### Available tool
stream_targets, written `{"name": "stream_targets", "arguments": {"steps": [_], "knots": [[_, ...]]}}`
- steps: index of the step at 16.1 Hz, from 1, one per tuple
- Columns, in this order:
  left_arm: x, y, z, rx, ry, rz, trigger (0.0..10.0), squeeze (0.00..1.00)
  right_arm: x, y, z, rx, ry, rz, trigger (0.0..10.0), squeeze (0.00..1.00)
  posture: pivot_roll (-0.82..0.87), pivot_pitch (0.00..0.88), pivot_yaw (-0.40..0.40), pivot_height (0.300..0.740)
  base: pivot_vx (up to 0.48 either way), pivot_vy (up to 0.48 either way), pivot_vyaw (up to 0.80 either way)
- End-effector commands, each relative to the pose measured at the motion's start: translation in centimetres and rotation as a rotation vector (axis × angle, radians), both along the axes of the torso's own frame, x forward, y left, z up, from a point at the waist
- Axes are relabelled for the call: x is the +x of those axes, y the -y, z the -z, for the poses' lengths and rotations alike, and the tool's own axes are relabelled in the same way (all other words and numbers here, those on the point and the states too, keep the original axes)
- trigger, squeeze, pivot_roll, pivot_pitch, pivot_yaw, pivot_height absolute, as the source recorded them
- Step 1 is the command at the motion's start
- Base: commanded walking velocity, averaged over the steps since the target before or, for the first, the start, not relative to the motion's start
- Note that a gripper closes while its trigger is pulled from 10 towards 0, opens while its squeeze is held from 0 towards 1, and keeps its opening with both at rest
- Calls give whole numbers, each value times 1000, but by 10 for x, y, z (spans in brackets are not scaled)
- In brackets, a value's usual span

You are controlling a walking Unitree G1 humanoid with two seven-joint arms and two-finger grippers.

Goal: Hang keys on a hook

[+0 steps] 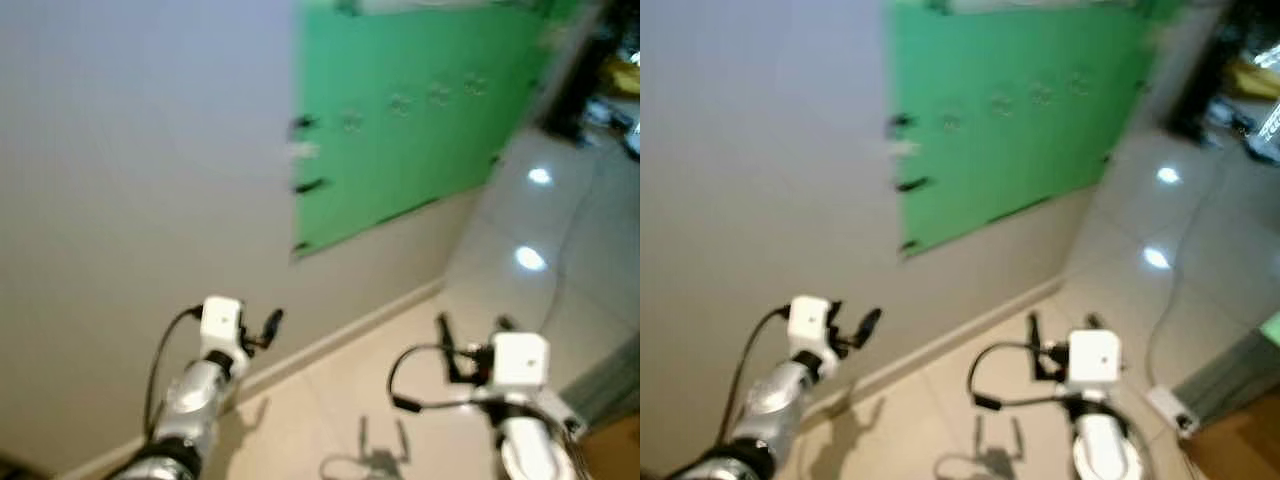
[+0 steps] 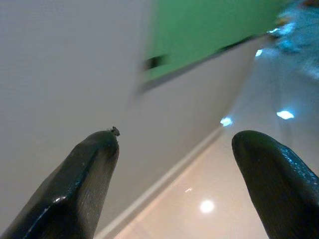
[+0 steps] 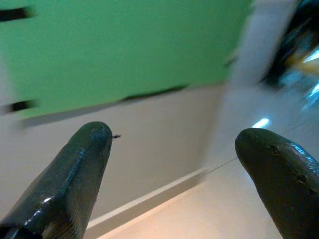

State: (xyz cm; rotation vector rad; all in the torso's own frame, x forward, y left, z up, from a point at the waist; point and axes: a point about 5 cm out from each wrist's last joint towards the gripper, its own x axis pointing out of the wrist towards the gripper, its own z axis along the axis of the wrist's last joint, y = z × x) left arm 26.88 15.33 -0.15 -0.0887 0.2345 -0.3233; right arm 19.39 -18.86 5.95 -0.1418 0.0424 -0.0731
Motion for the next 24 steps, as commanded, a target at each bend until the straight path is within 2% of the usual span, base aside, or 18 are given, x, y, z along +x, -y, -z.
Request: {"name": "stream_targets", "arguments": {"steps": [1, 2, 3, 5, 6, 8, 9, 10, 11, 12, 13, 16, 18, 21, 24], "knots": [[5, -9, -11, 6, 96, -28, 10000, 0, -1, 7, -17, -39, 104, 63, 10000, 20, -80, 0, 29, 740, 0, 0, -656], [8, -10, -18, 10, 147, -57, 10000, 0, -1, 13, -20, -9, 122, 116, 10000, 31, -80, 0, 28, 740, 0, 0, -650], [11, -7, -20, 16, 154, -58, 10000, 0, -1, 17, -18, 19, 110, 155, 10000, 102, -81, 0, 26, 740, 0, 0, -613], [8, 7, -11, 27, 85, 16, 10000, 0, -2, 20, -3, 84, 29, 200, 10000, 114, -81, 0, 28, 740, 0, 0, -622], [6, 9, -9, 55, 86, 31, 10000, 0, 4, 25, -5, 71, 25, 192, 10000, 118, -81, 0, 29, 740, 0, 0, -631], [4, 7, -5, 43, 54, 34, 10000, 0, 15, 28, -8, 76, 23, 174, 10000, 122, -86, 0, 38, 740, 0, 0, -631], [9, -10, -13, 47, 81, 28, 10000, 0, 16, 28, -8, 76, 23, 172, 10000, 122, -85, 0, 39, 740, 0, 0, -631], [17, -21, -30, 48, 166, 37, 10000, 0, 16, 28, -8, 80, 20, 171, 10000, 122, -89, 0, 42, 740, 0, 0, -631], [20, -19, -38, 39, 208, 48, 10000, 0, 17, 28, -7, 83, 17, 172, 10000, 125, -89, 0, 42, 740, 0, 0, -638], [22, -7, -58, 43, 285, 64, 10000, 0, 18, 27, -6, 87, 10, 150, 10000, 122, -94, 0, 42, 740, 0, 0, -638], [24, -2, -64, 41, 305, 66, 10000, 0, 19, 26, -6, 87, 8, 137, 10000, 122, -99, 0, 41, 740, 0, 0, -631], [22, 6, -73, 34, 321, 87, 10000, 0, 20, 25, -7, 76, 3, 105, 10000, 125, -104, 0, 39, 740, 0, 0, -638], [18, 15, -84, 34, 316, 95, 10000, 0, 21, 24, -8, 67, 3, 85, 10000, 122, -109, 0, 35, 740, 0, -424, -647], [18, 23, -90, 20, 318, 104, 10000, 0, 22, 23, -8, 63, 0, 76, 10000, 125, -113, 0, 35, 740, 254, -404, -656], [19, 20, -91, -16, 282, 66, 10000, 0, 23, 26, -8, 63, 2, 89, 10000, 122, -117, 0, 37, 740, 265, -396, -658]]}}
